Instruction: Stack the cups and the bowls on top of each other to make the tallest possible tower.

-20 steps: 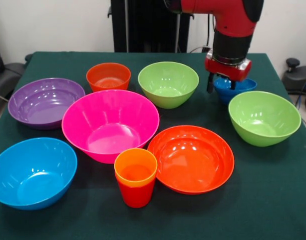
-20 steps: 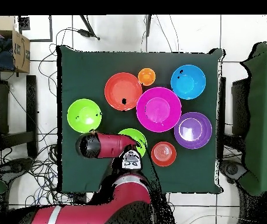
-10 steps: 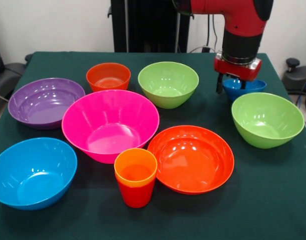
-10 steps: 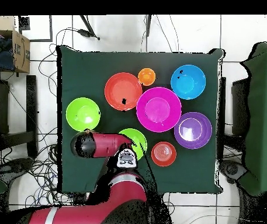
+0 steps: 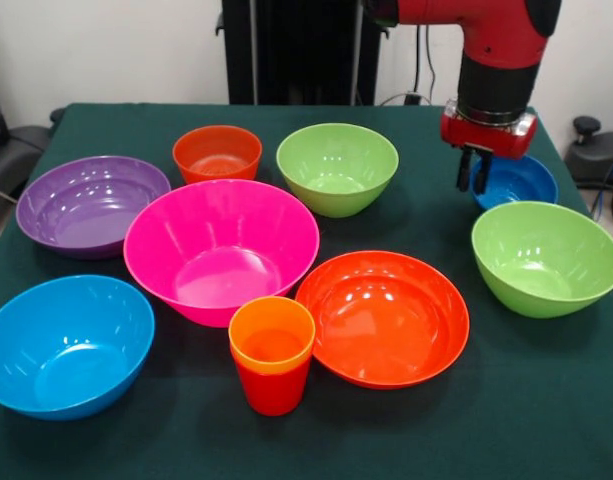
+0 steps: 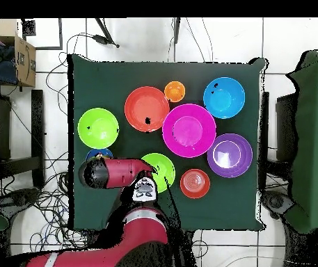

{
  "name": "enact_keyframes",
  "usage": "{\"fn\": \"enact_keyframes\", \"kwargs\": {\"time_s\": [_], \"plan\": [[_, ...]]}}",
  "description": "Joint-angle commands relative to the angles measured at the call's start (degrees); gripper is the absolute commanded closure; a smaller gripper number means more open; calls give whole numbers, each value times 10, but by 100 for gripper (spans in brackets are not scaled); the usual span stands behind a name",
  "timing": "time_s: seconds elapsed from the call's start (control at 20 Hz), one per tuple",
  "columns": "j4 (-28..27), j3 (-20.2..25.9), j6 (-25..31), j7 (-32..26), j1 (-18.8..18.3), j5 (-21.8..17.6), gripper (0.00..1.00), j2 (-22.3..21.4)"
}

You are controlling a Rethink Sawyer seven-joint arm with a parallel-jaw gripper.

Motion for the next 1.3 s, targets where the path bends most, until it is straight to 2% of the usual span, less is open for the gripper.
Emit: {"fn": "enact_keyframes", "kwargs": {"time_s": [0.05, 0.25, 0.5, 0.85, 1.05, 1.3], "plan": [[-48, 25, 44, -8, 14, -35, 100, 29], [-54, 13, 71, -18, 16, -40, 100, 16], [-51, 22, 180, -54, -15, -44, 100, -42], [-56, 37, 277, -77, -40, -56, 100, -88], [-61, 47, 292, -77, -49, -66, 100, -94], [-54, 60, 269, -69, -58, -72, 100, -99]]}}
